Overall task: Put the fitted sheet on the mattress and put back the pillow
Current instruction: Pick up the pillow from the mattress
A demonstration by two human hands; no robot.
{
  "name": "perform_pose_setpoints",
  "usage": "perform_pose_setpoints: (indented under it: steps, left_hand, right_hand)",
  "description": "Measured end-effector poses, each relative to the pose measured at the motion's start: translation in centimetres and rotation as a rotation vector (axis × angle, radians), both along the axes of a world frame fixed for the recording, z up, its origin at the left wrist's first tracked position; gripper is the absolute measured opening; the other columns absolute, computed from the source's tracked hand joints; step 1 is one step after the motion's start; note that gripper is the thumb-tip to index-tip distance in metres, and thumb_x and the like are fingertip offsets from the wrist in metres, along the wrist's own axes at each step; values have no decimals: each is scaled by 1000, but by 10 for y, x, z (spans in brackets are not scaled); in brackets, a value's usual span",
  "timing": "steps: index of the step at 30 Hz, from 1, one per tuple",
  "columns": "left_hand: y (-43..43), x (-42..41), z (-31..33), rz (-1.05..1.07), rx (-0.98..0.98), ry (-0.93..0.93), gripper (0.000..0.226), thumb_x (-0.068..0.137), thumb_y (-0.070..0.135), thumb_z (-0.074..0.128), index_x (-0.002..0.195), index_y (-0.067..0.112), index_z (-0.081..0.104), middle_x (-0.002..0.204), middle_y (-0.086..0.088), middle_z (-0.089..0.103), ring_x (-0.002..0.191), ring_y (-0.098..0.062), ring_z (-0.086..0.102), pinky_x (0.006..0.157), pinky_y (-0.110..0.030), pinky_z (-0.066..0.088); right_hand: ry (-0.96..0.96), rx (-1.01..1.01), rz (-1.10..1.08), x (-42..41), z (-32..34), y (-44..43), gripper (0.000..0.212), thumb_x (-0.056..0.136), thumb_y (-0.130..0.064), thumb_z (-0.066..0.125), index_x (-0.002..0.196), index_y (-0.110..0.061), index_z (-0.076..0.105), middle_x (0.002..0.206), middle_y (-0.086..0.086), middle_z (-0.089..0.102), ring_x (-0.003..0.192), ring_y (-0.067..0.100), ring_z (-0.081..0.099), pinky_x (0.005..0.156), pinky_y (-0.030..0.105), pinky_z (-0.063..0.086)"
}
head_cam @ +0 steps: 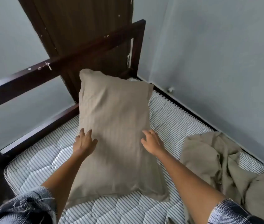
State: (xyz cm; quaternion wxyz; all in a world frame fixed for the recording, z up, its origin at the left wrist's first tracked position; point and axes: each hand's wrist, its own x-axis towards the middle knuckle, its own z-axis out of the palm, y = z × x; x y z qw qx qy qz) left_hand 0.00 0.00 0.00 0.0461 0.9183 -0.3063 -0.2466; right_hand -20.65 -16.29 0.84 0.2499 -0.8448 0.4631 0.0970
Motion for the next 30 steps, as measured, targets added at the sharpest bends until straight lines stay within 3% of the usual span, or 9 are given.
perform_pose_setpoints:
  steps: [5,8,10,14,17,20,23,26,30]
  left_hand:
    - [10,14,-34,266,-80,274,43,92,42,52,130,25,39,134,-21,45,117,-41,46,97,-50,41]
    - [11,12,-38,416,-211,373,67,90,45,56,142,15,25,134,-21,47,117,-41,49,99,-49,41]
    - [10,12,-37,475,-219,346,77,89,51,53,146,11,20,138,-20,45,121,-40,48,102,-52,38]
    - [9,20,-33,539,-268,378,35,86,26,64,107,-1,61,104,-21,64,93,-35,61,80,-38,50]
    - [14,25,-29,611,-301,562,16,78,12,67,85,-2,66,81,-15,61,65,-26,56,57,-29,46]
    - [28,27,-20,541,-36,735,16,68,12,67,79,3,60,69,-11,53,54,-21,49,49,-23,43]
    - [42,20,-18,273,514,967,19,83,11,58,101,4,59,82,-10,62,60,-18,62,59,-31,56]
    - [59,7,-27,40,918,967,56,85,47,60,118,2,56,116,-13,65,90,-23,67,91,-43,49]
    - [80,-21,-36,277,700,828,105,76,80,41,145,3,24,141,-22,42,123,-41,48,100,-50,41]
  right_hand:
    - [-114,341,-229,22,-38,10,64,98,-20,45,151,-9,11,156,22,8,145,28,8,113,29,13]
    - [-211,438,-444,32,-43,11,71,98,-20,47,152,-9,2,156,23,-1,146,28,7,112,24,13]
    - [-252,467,-536,35,-46,6,74,96,-22,50,151,-8,4,156,20,11,143,28,21,112,28,20]
    - [-260,441,-550,26,-45,5,58,82,-23,65,134,-6,45,131,12,56,117,27,55,99,34,44]
    - [-220,382,-474,8,-42,10,50,79,-17,68,125,-8,51,119,10,61,107,28,59,90,32,48]
    - [-107,504,-352,-13,-33,13,47,77,-11,71,120,-6,51,115,9,62,101,25,60,81,31,48]
    - [287,873,-141,-43,-26,17,31,80,-6,70,104,-3,50,91,14,62,67,19,68,59,34,58]
    - [635,1150,-38,-79,-32,26,25,88,0,56,110,6,45,87,17,59,56,20,68,52,34,58]
    - [433,617,-196,-111,-64,39,14,89,-3,45,79,-7,53,82,19,61,70,28,62,63,34,48]
